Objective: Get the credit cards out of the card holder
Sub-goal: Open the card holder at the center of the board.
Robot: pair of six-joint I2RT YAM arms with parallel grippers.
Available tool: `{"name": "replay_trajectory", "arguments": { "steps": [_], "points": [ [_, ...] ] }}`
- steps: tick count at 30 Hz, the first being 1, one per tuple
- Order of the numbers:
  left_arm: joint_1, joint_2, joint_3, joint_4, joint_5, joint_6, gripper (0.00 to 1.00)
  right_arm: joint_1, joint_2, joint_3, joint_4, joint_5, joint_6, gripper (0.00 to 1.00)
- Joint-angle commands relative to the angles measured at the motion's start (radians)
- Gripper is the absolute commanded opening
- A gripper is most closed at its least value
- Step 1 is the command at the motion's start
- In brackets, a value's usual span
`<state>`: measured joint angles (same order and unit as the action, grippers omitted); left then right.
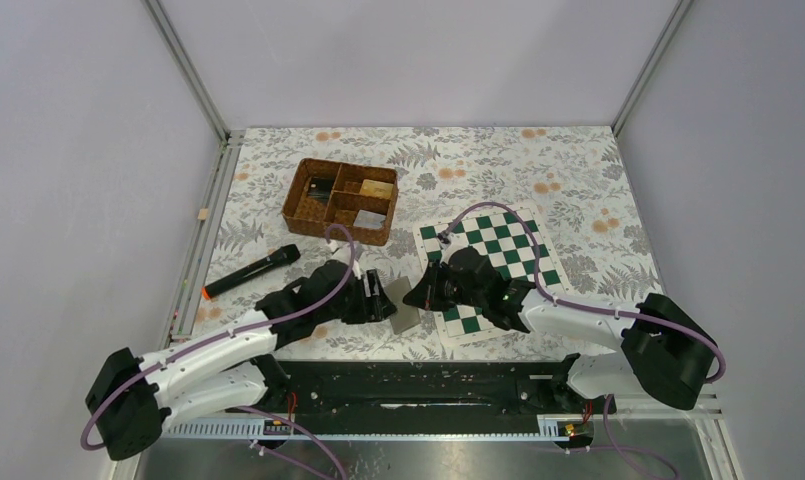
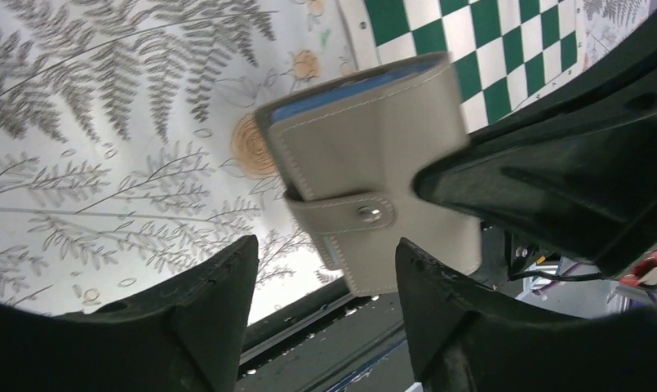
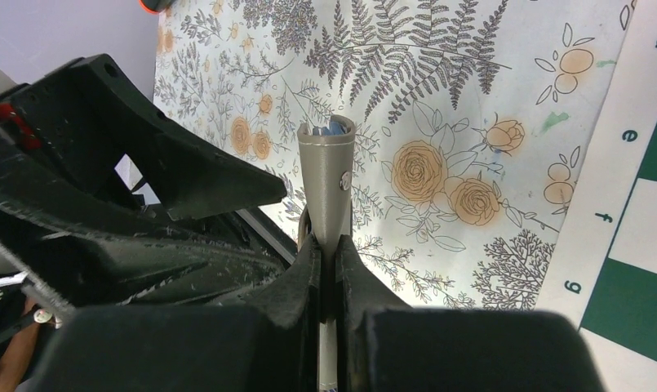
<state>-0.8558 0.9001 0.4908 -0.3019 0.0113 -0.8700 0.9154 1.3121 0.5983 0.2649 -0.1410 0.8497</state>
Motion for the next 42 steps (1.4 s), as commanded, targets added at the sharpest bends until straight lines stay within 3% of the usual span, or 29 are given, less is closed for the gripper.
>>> {"name": "replay_trajectory", "arguments": {
  "steps": [1, 11, 15, 23, 28, 33, 42],
  "points": [
    [-0.034, 0.076, 0.108, 0.049, 0.006, 0.043, 0.64, 0.011, 0.005, 0.030, 0.036, 0.007, -0.008, 0.00],
    [-0.092, 0.207, 0.164, 0.021, -0.118, 0.043, 0.65, 0.031, -0.024, 0.033, 0.020, 0.022, -0.025, 0.00],
    [-0.092, 0.219, 0.164, 0.018, -0.148, 0.035, 0.49, 0.037, -0.030, 0.028, 0.027, 0.013, -0.029, 0.00],
    [-0.093, 0.245, 0.165, 0.041, -0.130, 0.036, 0.40, 0.043, -0.029, 0.017, 0.055, 0.008, -0.018, 0.00],
    [-0.092, 0.270, 0.146, 0.045, -0.105, 0.010, 0.28, 0.044, -0.025, 0.018, 0.063, 0.019, -0.020, 0.00],
    [-0.093, 0.277, 0.123, 0.053, -0.093, -0.019, 0.01, 0.044, -0.016, 0.020, 0.075, 0.021, -0.021, 0.00],
    [-0.092, 0.277, 0.102, -0.017, -0.131, -0.017, 0.00, 0.043, -0.030, 0.007, 0.067, 0.053, -0.028, 0.00]
  ]
}}
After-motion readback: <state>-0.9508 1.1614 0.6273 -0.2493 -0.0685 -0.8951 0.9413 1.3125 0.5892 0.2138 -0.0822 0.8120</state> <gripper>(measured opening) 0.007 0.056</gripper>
